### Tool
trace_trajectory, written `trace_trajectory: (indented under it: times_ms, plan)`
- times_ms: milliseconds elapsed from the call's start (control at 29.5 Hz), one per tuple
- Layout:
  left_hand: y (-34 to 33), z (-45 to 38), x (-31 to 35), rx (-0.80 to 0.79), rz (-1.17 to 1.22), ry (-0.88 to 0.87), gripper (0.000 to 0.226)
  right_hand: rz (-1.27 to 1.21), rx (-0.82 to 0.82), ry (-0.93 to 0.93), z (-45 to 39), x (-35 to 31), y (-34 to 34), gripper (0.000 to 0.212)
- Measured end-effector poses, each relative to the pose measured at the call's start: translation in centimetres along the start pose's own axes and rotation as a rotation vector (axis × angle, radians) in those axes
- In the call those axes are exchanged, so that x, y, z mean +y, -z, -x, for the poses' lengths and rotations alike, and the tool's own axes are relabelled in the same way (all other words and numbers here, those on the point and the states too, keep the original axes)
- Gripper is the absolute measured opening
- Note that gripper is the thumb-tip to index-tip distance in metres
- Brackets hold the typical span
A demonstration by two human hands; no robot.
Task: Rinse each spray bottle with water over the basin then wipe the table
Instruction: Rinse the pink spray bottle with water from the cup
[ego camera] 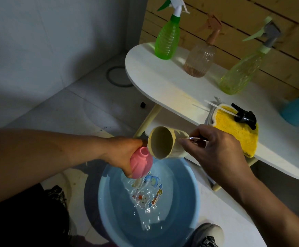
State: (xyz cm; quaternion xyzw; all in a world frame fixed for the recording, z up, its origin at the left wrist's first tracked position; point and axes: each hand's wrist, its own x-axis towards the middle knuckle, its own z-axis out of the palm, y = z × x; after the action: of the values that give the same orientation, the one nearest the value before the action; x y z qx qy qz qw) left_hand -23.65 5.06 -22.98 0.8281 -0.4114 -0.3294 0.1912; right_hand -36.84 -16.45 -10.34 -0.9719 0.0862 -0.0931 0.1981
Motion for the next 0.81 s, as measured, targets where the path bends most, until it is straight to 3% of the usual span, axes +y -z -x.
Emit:
trace_trajectory:
  times_ms: [813]
  plan:
    - [0.42, 0.25, 0.85, 0.000, 0.001, -0.017, 0.093, 0.075, 0.076, 0.116, 0.03, -0.40, 0.03, 0.023]
